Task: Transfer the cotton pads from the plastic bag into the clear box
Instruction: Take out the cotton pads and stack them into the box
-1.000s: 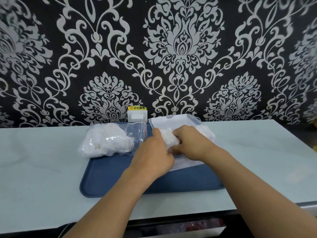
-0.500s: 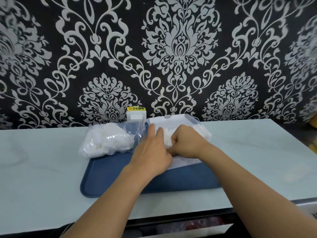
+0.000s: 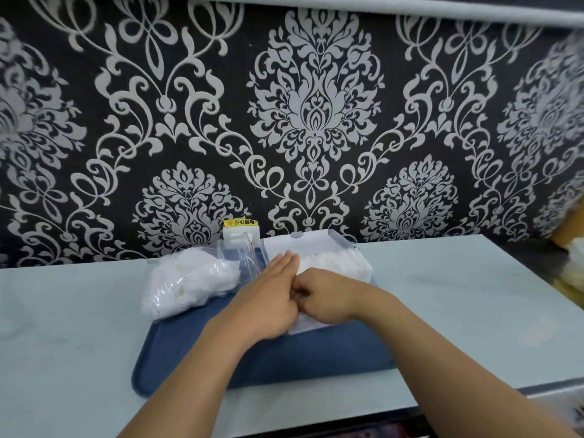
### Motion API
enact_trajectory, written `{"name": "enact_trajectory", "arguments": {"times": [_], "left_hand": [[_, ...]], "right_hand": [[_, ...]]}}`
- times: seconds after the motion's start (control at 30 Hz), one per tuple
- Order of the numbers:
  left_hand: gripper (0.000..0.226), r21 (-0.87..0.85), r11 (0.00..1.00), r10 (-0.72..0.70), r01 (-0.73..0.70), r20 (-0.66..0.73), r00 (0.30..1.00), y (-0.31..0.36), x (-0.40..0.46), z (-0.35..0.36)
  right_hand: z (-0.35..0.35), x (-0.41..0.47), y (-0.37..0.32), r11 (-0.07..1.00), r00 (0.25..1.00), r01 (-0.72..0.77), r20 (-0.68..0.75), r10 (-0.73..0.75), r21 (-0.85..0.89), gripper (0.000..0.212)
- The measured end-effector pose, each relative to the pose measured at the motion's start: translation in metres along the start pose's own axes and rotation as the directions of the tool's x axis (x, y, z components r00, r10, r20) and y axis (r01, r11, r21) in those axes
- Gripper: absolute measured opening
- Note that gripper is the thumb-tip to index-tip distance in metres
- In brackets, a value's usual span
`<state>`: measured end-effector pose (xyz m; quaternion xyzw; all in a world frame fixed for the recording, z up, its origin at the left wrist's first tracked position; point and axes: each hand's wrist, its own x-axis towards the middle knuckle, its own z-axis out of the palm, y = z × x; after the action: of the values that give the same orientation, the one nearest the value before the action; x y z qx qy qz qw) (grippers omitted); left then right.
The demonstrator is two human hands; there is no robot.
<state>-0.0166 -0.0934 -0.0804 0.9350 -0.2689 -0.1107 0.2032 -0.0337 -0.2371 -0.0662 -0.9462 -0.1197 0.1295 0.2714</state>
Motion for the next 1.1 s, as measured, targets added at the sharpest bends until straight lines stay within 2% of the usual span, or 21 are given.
{"name": "enact_trajectory", "arguments": {"times": [0.13,0.23,0.33,0.4,0.43,0.47,0.53,0.57,0.6,0.63,0.7,0.73,0.8,0.87,0.9,0.93,0.97,1.0,1.03,1.1], "left_hand": [[0.082,-0.021,1.0,0.018,-0.018,0.018,1.0,-0.004,0.003,0.001],[0.082,-0.07,0.997,0.03,-0.031,-0.019,0.999,-0.007,-0.001,0.001],[0.074,-0.136,0.986,0.073,-0.092,-0.142,0.987,0.002,-0.02,-0.002],[0.055,-0.113,0.981,0.119,-0.159,-0.296,0.948,0.011,-0.042,-0.009],[0.045,-0.105,0.979,0.116,-0.174,-0.413,0.903,0.012,-0.053,-0.016],[0.038,-0.117,0.977,0.086,-0.179,-0.554,0.828,0.009,-0.061,-0.025],[0.032,-0.168,0.979,-0.067,-0.115,-0.801,0.595,-0.018,-0.067,-0.044],[0.035,-0.218,0.976,-0.178,-0.025,-0.853,0.49,-0.038,-0.069,-0.054],[0.041,-0.291,0.953,-0.299,0.086,-0.854,0.427,-0.058,-0.07,-0.062],[0.051,-0.392,0.899,-0.439,0.197,-0.799,0.411,-0.078,-0.07,-0.067],[0.069,-0.591,0.727,-0.682,0.349,-0.56,0.47,-0.107,-0.068,-0.065],[0.071,-0.622,0.673,-0.725,0.401,-0.446,0.524,-0.112,-0.065,-0.06],[0.062,-0.592,0.694,-0.683,0.409,-0.363,0.634,-0.114,-0.061,-0.053],[0.054,-0.596,0.713,-0.651,0.368,-0.368,0.664,-0.106,-0.057,-0.051],[0.05,-0.602,0.71,-0.652,0.365,-0.366,0.664,-0.103,-0.057,-0.052],[0.047,-0.596,0.712,-0.651,0.371,-0.362,0.668,-0.101,-0.056,-0.051],[0.045,-0.574,0.723,-0.643,0.385,-0.355,0.679,-0.102,-0.056,-0.049],[0.043,-0.54,0.738,-0.634,0.405,-0.349,0.69,-0.102,-0.055,-0.046],[0.044,-0.501,0.748,-0.632,0.435,-0.338,0.697,-0.103,-0.056,-0.043],[0.056,-0.434,0.751,-0.642,0.497,-0.308,0.702,-0.102,-0.058,-0.038]], "right_hand": [[0.006,0.001,-0.005,0.999,0.999,-0.037,-0.039,0.037,-0.006,0.017],[0.003,0.0,-0.01,0.999,0.998,-0.044,-0.036,0.044,0.011,0.019],[-0.018,-0.004,-0.016,1.0,0.991,-0.023,-0.131,0.024,0.009,0.026],[-0.03,-0.007,-0.026,0.998,0.958,0.036,-0.286,-0.018,0.058,0.032],[-0.031,-0.003,-0.031,0.99,0.926,0.084,-0.375,-0.036,0.114,0.031],[-0.03,0.003,-0.036,0.973,0.894,0.131,-0.447,-0.034,0.188,0.027],[-0.024,0.021,-0.046,0.95,0.877,0.131,-0.48,0.023,0.284,0.026],[-0.018,0.033,-0.05,0.949,0.888,0.101,-0.457,0.05,0.299,0.027],[-0.011,0.043,-0.052,0.948,0.903,0.06,-0.422,0.082,0.313,0.024],[-0.004,0.052,-0.054,0.948,0.917,0.001,-0.379,0.127,0.319,0.017],[0.005,0.063,-0.061,0.929,0.945,-0.084,-0.266,0.189,0.361,0.012],[0.005,0.066,-0.064,0.89,0.954,-0.095,-0.215,0.209,0.445,0.013],[0.005,0.066,-0.074,0.757,0.974,-0.086,-0.105,0.2,0.648,0.015],[0.004,0.06,-0.081,0.559,0.989,-0.1,0.022,0.144,0.823,0.032],[0.006,0.057,-0.084,0.584,0.991,-0.088,0.014,0.13,0.807,0.037],[0.01,0.054,-0.086,0.655,0.991,-0.07,-0.024,0.134,0.753,0.035],[0.014,0.052,-0.086,0.737,0.987,-0.057,-0.074,0.144,0.673,0.027],[0.019,0.051,-0.086,0.787,0.982,-0.053,-0.11,0.153,0.615,0.013],[0.022,0.051,-0.085,0.812,0.981,-0.053,-0.12,0.15,0.581,0.009],[0.027,0.053,-0.078,0.83,0.985,-0.099,-0.067,0.162,0.549,0.039]]}}
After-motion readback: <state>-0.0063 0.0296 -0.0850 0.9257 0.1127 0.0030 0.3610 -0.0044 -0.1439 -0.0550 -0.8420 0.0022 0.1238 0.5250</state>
